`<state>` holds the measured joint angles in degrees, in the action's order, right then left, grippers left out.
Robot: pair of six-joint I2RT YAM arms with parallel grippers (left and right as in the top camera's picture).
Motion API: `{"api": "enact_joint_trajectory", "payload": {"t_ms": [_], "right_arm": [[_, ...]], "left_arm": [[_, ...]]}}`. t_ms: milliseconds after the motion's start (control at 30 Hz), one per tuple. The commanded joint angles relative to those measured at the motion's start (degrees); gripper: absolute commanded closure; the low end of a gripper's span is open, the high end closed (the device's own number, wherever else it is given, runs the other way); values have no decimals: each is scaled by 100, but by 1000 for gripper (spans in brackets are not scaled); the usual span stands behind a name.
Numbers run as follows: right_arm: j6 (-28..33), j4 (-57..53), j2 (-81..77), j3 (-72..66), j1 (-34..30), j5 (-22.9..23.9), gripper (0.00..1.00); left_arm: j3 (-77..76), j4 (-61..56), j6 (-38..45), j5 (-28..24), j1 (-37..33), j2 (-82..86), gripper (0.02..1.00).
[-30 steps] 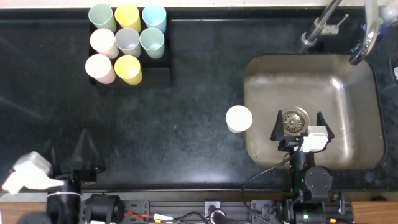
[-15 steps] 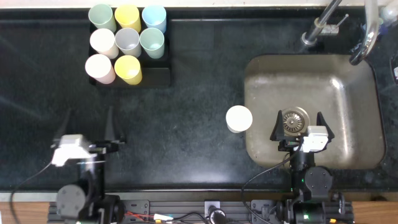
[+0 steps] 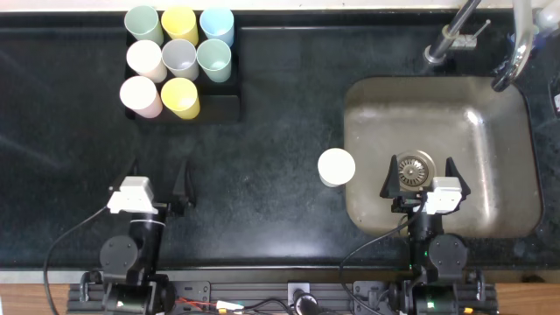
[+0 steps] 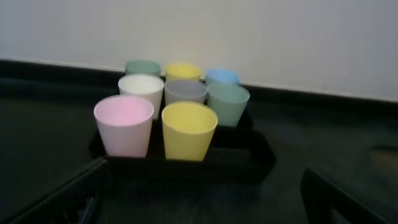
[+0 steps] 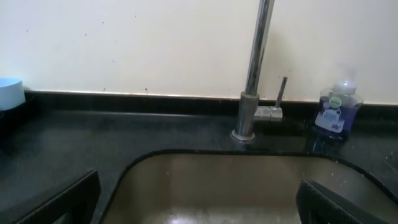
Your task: Store Cups
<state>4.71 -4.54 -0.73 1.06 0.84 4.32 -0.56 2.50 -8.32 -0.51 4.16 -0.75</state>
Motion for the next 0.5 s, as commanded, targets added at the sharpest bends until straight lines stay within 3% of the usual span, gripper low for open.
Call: {"api": "enact_joint_trajectory", "payload": {"t_ms": [33,500], "right_arm": [[-2,31,50,-81,-9,-28,3],[-2,31,50,-81,-9,-28,5]], "left_arm": [[11,153,144,-142,-120,44,18],[11,219,146,-138,-127,42,18]]}}
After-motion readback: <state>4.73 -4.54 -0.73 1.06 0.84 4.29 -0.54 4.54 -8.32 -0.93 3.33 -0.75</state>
